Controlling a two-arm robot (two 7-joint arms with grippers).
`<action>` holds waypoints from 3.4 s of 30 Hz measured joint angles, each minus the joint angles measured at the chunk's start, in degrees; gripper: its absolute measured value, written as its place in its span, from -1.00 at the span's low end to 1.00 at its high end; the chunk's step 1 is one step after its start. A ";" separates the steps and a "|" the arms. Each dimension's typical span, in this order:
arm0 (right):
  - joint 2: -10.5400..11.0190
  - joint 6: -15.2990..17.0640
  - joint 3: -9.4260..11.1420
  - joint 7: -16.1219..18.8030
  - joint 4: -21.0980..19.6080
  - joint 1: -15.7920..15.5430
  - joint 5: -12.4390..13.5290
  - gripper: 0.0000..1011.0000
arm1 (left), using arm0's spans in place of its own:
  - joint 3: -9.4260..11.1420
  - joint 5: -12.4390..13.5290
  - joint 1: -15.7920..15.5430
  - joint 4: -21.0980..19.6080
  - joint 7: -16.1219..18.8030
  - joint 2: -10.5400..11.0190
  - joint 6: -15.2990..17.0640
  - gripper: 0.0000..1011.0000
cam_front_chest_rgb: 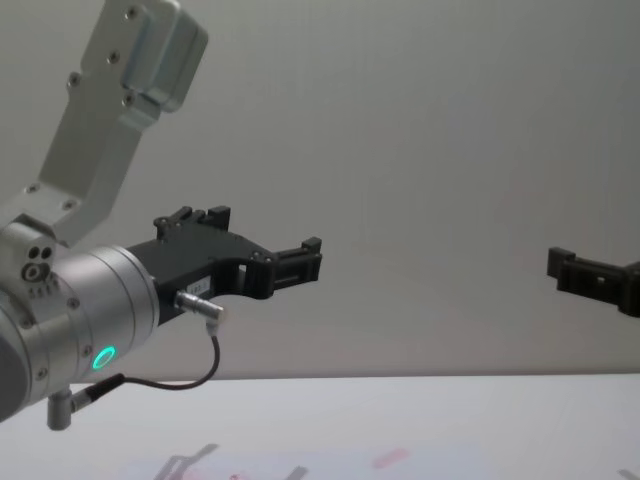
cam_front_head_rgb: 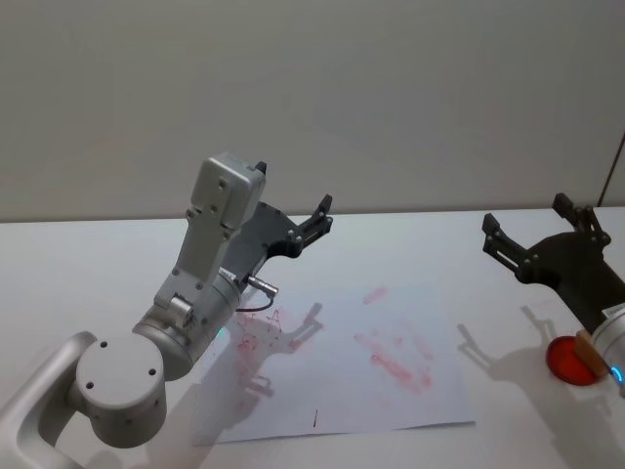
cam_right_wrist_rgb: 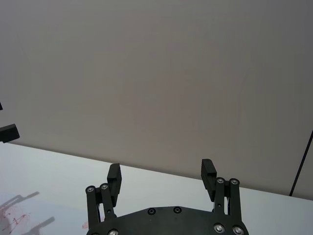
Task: Use the one hand to pick up the stamp and affix it onto the A4 paper.
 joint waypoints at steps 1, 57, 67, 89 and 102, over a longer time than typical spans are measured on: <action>0.00 0.00 0.00 0.00 0.00 0.00 0.00 0.98 | 0.00 0.00 0.00 0.00 0.00 0.00 0.00 0.98; 15.69 6.02 10.82 -4.84 -6.19 -20.29 9.02 0.98 | 0.00 0.00 0.00 0.00 0.00 0.00 0.00 0.98; 14.90 8.89 9.53 -1.35 -3.58 -17.69 6.80 0.98 | 0.00 0.00 0.00 0.00 0.00 0.00 0.00 0.98; 12.13 10.42 7.09 3.20 1.00 -12.23 2.36 0.72 | 0.00 0.00 0.00 0.00 0.00 0.00 0.00 0.98; 11.63 10.52 6.68 3.90 1.75 -11.32 1.57 -0.03 | 0.00 0.00 0.00 0.00 0.00 0.00 0.00 0.98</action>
